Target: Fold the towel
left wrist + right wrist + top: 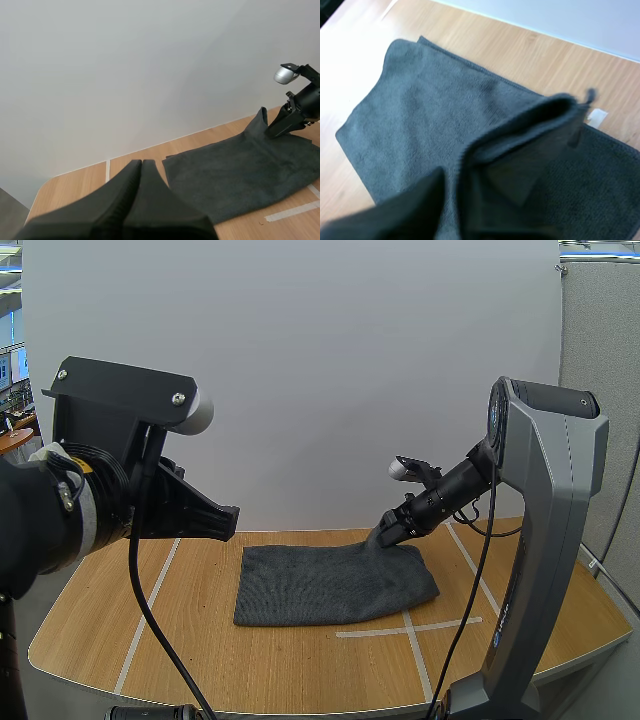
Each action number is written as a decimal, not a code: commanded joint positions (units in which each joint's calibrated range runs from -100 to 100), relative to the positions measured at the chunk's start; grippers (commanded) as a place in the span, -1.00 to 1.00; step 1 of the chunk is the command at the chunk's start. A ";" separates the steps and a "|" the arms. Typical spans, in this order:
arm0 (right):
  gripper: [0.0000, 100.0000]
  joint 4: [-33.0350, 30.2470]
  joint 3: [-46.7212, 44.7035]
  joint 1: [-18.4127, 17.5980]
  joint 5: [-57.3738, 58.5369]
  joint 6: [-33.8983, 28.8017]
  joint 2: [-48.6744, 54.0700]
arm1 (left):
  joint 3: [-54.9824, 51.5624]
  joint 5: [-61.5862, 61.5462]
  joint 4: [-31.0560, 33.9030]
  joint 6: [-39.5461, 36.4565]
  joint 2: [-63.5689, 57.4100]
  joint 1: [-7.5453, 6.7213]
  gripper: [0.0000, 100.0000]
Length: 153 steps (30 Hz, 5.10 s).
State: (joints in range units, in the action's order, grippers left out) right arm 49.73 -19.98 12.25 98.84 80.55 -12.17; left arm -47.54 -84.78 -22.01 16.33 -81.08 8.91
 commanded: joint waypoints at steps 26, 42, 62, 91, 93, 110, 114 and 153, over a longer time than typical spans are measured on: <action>1.00 -4.00 -0.20 6.90 -10.35 -1.50 -8.07 | -0.36 -0.63 0.94 -0.93 -0.22 -0.55 -1.00; 1.00 -0.33 -0.59 6.10 -2.90 -0.44 -11.49 | -0.36 -0.63 0.94 -0.93 -0.22 -0.55 -1.00; -1.00 -1.30 -0.93 4.29 -0.85 -0.44 -11.37 | -0.36 -0.63 1.32 -0.92 -0.22 -0.55 -1.00; -1.00 1.00 -0.93 -0.68 1.16 -3.43 -0.97 | 0.71 -1.97 0.09 -2.97 -3.97 -0.55 -1.00; -1.00 1.00 -0.93 -2.02 1.16 -3.76 0.17 | 1.87 -2.66 0.19 -3.37 -4.08 -0.55 -1.00; -1.00 1.55 -0.93 -12.87 1.16 -8.76 1.57 | 11.74 -10.04 4.76 -7.73 -4.24 -0.55 -1.00; -1.00 1.55 -0.93 -15.10 1.16 -9.50 1.57 | 13.39 -9.87 4.89 -7.91 -6.25 -0.55 -1.00; 0.59 7.66 -0.93 -20.59 -26.89 -11.12 -0.26 | 13.81 -15.22 6.45 -9.92 -8.51 0.22 -1.00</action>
State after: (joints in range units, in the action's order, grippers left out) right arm 53.73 -20.80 -7.55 71.50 69.21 -12.06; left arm -34.08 -99.23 -14.58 7.43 -89.22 8.57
